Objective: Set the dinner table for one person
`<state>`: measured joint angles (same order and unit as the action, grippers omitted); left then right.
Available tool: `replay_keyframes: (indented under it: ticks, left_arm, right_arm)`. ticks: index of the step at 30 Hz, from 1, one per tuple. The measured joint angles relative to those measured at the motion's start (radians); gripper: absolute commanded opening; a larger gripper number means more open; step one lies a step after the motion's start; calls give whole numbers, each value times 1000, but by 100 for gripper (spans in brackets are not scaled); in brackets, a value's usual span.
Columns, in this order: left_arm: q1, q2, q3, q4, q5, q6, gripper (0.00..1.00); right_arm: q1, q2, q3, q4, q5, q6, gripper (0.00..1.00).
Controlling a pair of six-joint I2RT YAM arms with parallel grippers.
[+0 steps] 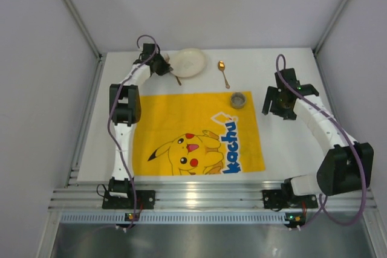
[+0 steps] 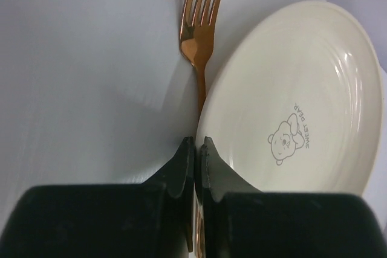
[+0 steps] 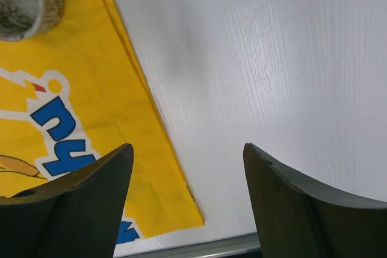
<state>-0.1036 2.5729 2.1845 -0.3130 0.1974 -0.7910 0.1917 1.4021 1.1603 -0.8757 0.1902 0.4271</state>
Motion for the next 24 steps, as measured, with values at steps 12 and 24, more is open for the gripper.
replay_keyframes:
  ticks: [12, 24]
  left_arm:
    - [-34, -266, -161, -84, -8, 83, 0]
    - [-337, -1078, -933, -166, -106, 244, 0]
  right_arm:
    - [-23, -100, -67, 111, -68, -51, 81]
    - [-24, 98, 140, 192, -238, -49, 86]
